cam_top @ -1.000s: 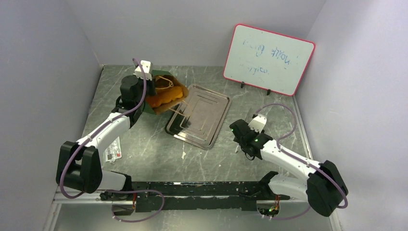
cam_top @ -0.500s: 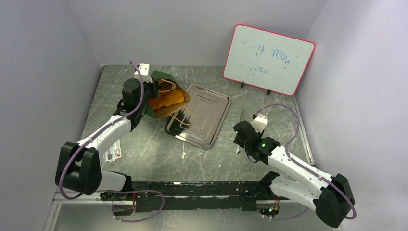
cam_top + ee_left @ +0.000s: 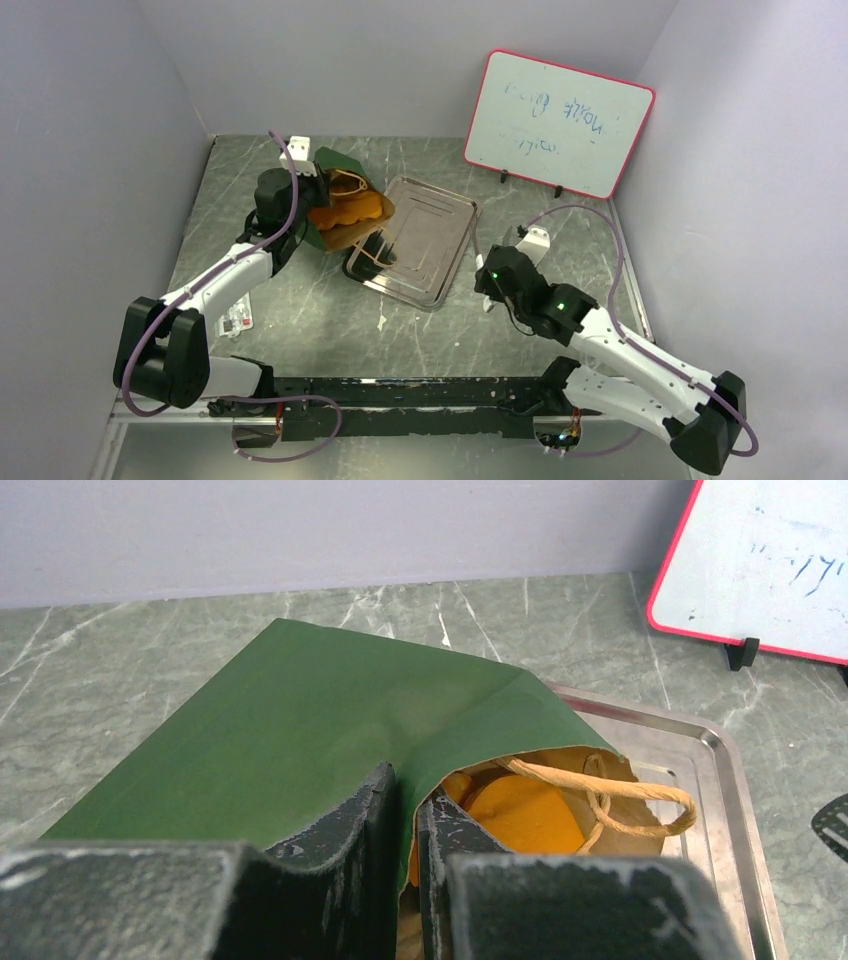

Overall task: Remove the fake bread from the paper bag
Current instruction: Take out the fake bread from the paper bag.

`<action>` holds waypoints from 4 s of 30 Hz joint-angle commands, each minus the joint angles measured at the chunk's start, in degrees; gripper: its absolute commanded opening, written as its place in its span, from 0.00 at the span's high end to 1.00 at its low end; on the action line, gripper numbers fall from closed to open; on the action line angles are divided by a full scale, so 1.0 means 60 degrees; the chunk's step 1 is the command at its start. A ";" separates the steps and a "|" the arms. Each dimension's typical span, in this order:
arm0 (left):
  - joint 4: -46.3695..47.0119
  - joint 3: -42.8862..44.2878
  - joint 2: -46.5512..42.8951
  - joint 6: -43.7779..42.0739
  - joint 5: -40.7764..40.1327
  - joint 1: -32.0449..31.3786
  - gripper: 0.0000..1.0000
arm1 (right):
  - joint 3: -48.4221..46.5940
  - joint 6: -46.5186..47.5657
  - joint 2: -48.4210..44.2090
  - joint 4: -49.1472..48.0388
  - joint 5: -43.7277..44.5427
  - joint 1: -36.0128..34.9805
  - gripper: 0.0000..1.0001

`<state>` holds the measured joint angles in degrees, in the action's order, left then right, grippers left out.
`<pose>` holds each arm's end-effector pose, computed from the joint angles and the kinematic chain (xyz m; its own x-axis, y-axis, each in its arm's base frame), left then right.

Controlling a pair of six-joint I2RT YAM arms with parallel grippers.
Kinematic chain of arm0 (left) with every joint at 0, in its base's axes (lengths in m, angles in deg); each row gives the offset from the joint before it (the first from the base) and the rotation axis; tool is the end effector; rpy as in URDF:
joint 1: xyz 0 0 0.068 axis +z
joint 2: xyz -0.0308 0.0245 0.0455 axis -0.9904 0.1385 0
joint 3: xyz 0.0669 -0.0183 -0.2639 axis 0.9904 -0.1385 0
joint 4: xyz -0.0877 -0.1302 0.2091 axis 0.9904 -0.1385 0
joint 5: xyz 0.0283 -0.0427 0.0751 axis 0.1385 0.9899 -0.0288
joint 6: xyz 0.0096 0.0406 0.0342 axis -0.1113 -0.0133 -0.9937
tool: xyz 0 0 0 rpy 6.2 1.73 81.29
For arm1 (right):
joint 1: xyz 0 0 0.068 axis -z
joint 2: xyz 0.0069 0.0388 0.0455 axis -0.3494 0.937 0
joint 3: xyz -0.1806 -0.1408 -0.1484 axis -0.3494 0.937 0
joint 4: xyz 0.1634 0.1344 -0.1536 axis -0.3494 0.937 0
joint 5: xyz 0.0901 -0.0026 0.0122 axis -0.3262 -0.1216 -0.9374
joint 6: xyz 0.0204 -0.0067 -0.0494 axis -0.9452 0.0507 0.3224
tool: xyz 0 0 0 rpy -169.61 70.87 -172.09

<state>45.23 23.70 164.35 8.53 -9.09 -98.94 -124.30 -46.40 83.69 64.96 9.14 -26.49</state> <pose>0.2949 -0.0878 0.2843 -0.1554 -0.1212 -0.9804 0.2207 0.9631 -0.1540 0.1327 0.1150 0.2544 -0.5917 0.3363 -0.7326 0.1375 0.9376 0.3193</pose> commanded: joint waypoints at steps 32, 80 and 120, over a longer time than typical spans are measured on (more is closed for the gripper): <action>0.0159 -0.0147 0.0090 -0.0045 0.0373 -0.0094 0.93 | -0.2471 0.1198 0.0930 -0.1683 -0.3463 -0.1255 0.72; -0.0464 -0.0437 -0.1004 -0.0272 0.0845 -0.0345 0.93 | -0.3145 0.1039 0.3887 -0.3355 -0.2705 -0.2306 0.67; -0.0525 -0.0862 -0.1154 -0.0276 0.0821 -0.1472 0.93 | -0.1511 0.0494 0.5760 -0.5906 -0.5504 -0.0392 0.49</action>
<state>38.02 19.52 159.26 6.52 -4.64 -106.59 -134.55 -44.26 116.67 31.94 -23.62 -29.72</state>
